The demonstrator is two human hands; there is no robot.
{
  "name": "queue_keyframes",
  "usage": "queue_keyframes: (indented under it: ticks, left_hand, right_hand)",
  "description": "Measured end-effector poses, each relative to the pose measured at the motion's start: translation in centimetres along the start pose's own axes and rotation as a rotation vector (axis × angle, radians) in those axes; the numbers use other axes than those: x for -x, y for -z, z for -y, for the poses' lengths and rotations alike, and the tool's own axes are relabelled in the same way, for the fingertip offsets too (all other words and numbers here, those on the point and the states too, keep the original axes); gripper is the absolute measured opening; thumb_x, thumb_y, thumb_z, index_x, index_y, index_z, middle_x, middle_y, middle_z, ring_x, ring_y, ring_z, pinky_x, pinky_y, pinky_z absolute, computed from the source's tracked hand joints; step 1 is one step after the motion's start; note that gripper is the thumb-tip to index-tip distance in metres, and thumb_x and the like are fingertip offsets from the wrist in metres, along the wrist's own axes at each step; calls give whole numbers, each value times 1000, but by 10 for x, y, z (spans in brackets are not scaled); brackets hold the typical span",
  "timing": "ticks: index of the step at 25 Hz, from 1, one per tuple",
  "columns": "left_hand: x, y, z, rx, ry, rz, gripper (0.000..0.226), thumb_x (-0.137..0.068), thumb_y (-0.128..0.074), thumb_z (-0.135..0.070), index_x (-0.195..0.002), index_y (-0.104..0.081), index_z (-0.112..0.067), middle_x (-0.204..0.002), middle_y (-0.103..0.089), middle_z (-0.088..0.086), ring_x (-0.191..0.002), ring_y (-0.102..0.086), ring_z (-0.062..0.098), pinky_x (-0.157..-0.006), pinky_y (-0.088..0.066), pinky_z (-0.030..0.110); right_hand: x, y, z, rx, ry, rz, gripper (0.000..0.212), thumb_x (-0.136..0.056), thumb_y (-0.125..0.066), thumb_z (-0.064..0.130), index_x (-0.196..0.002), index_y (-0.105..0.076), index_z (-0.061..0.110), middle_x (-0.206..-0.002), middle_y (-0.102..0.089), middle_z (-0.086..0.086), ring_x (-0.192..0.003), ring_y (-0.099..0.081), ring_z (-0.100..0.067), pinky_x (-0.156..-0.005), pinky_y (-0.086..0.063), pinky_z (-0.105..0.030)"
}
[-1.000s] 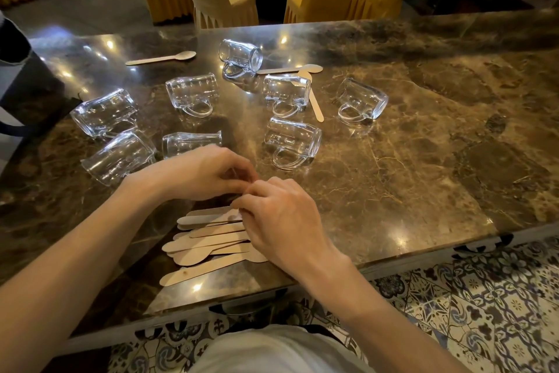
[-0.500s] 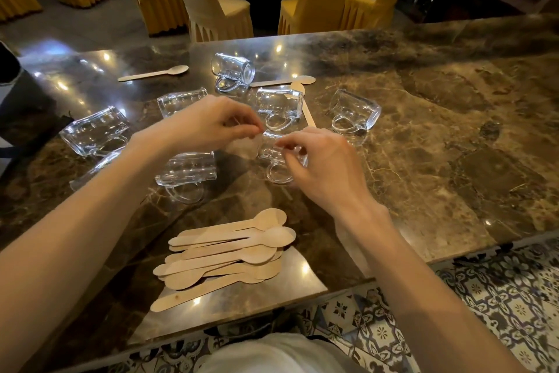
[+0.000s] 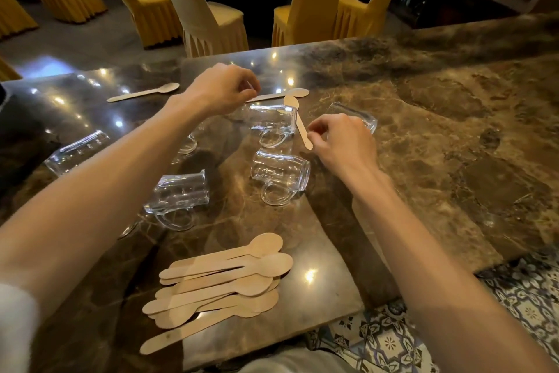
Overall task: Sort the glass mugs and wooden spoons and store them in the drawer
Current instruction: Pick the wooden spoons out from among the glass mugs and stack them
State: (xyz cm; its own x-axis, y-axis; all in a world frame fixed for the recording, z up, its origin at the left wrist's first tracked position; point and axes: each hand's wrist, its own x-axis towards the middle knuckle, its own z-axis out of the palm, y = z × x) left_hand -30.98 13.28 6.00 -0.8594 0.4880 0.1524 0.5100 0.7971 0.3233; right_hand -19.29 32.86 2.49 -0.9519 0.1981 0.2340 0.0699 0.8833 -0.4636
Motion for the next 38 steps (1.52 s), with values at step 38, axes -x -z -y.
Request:
queue_keyframes:
  ticks: [38]
  left_hand:
    - [-96,-65,21,-141,57,93,22,-84,-68,-25,-105,-67,-17,-104,-70,4,-95,-63,21,-88,-41,36]
  right_hand:
    - [-58,-38,-2,254,-170,249,18,-84,-60,13,-102,-59,9,-104,-64,-12,-98,-61,-34,-63,-35,-36]
